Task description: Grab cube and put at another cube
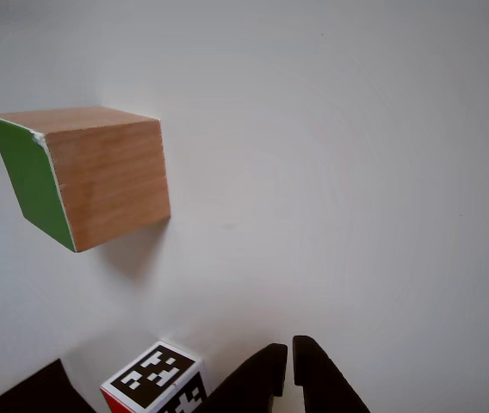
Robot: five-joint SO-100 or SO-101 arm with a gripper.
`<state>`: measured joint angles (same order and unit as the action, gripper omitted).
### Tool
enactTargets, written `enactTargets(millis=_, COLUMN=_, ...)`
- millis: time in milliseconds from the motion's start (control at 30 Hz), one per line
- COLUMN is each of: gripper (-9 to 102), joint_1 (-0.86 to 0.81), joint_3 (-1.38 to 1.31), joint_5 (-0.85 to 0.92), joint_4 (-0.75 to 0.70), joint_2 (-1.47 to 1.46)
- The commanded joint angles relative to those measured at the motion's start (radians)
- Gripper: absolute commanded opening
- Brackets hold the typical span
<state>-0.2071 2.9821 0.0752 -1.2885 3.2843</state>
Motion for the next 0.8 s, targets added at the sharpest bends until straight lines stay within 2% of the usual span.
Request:
enactTargets(millis=0, gripper=1, joint_1=-0.003, joint_3=-0.009, joint_5=0.015, joint_4=0.026, joint_2=0.005)
enactTargets(millis=167, gripper=15, joint_1=-0.021, joint_3=-0.035, joint_5=0.025, joint_4=0.043, joint_2=0.005)
enactTargets(millis=433, gripper=26, joint_1=-0.003, joint_3=-0.149, joint_5=0.098, joint_4=0.044, joint_2=-0.044)
enactTargets(millis=533, gripper=27, joint_1=-0.005, joint_3=-0.298, joint_5=0.086, joint_4=0.049, joint_2=-0.227)
enactTargets(millis=767, gripper=27, joint_1=-0.014, joint_3=-0.781, joint_5=0.061, joint_4=-0.020, joint_2=-0.850)
